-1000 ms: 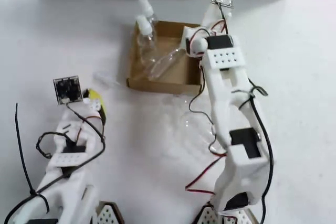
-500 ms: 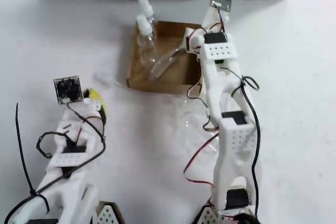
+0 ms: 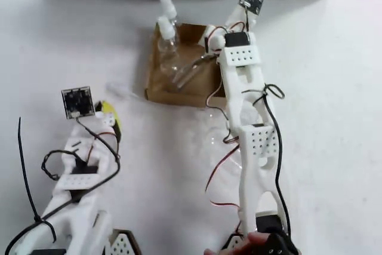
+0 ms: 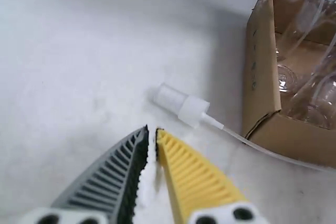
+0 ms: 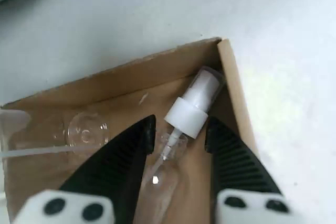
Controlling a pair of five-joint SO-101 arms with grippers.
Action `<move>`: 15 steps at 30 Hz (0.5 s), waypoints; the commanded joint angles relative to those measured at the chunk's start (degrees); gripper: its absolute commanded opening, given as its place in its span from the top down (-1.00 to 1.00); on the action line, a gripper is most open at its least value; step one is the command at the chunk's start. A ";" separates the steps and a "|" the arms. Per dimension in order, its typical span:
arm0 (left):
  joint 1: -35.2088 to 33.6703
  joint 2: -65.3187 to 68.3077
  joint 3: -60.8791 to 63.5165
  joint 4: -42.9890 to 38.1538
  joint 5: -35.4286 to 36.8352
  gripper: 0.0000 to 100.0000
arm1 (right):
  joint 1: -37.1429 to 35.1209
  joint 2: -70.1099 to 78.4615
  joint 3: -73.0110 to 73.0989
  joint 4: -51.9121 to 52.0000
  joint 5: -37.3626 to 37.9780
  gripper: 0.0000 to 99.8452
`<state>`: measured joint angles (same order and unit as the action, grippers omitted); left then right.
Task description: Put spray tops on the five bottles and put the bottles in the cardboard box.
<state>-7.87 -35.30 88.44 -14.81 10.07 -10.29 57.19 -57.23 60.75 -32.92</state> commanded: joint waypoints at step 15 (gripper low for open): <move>0.75 -2.07 -0.35 -1.76 0.35 0.94 | -1.01 4.35 -17.58 12.26 -3.60 0.74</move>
<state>-7.87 -35.30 88.44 -14.81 10.07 -10.46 62.02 -71.82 72.88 -35.74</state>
